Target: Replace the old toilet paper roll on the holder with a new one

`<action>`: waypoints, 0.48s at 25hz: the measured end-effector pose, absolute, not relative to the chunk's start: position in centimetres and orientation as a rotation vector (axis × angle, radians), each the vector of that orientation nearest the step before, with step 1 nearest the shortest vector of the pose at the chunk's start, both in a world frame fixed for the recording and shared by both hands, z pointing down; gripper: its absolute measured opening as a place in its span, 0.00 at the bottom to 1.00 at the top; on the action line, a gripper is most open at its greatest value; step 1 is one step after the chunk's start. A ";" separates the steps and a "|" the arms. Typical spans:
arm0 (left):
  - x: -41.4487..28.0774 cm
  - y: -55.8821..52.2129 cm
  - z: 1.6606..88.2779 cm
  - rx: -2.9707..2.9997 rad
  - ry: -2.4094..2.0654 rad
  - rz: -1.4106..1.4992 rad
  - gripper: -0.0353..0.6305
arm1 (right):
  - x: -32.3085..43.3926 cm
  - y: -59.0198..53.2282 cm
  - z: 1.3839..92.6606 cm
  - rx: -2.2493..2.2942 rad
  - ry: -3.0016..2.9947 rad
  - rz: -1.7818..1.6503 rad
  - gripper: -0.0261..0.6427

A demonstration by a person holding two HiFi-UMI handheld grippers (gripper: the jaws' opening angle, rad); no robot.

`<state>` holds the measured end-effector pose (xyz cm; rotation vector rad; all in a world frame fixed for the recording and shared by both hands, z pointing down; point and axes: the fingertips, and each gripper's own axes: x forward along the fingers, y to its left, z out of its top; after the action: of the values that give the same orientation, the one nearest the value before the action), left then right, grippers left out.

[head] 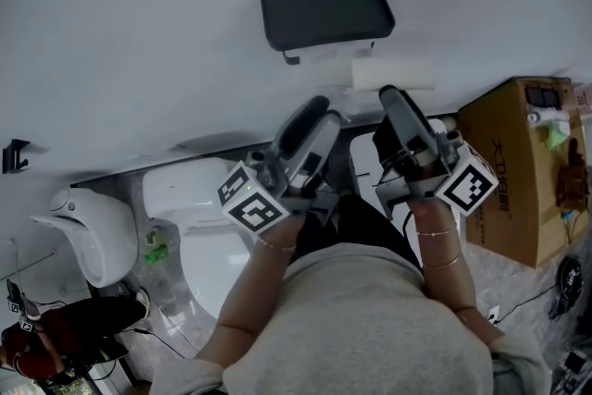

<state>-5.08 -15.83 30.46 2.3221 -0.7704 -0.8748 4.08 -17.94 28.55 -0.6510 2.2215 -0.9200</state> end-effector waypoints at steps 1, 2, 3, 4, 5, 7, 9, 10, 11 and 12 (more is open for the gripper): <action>-5.1 -16.0 30.2 2.331 -0.772 -0.869 0.31 | 3.9 -18.0 28.4 -0.650 2.227 -0.913 0.27; -5.2 -16.0 29.9 2.340 -0.774 -0.864 0.30 | 3.8 -17.9 28.1 -0.647 2.231 -0.906 0.27; -5.2 -15.8 29.5 2.349 -0.777 -0.862 0.28 | 3.7 -17.8 27.7 -0.644 2.235 -0.899 0.27; -5.2 -15.8 29.1 2.357 -0.778 -0.863 0.27 | 3.6 -17.6 27.4 -0.639 2.239 -0.892 0.27; -5.2 -15.8 28.9 2.363 -0.780 -0.867 0.27 | 3.5 -17.6 27.1 -0.633 2.244 -0.883 0.27; -5.3 -16.1 28.4 2.365 -0.782 -0.887 0.27 | 3.3 -17.8 26.7 -0.621 2.255 -0.869 0.27; -5.3 -16.1 27.7 2.371 -0.784 -0.901 0.27 | 3.0 -17.8 26.1 -0.610 2.266 -0.859 0.27; -5.3 -16.1 27.4 2.378 -0.786 -0.902 0.26 | 2.9 -17.7 25.9 -0.607 2.271 -0.853 0.27; -5.2 -16.0 27.1 2.385 -0.788 -0.904 0.25 | 2.8 -17.6 25.6 -0.604 2.275 -0.846 0.27; -5.3 -16.0 26.9 2.389 -0.791 -0.908 0.24 | 2.8 -17.5 25.4 -0.601 2.277 -0.839 0.27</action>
<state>-5.25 -15.99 26.90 2.3894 -0.7906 -0.9084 2.81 -17.52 25.44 -0.6008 2.2769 -0.8388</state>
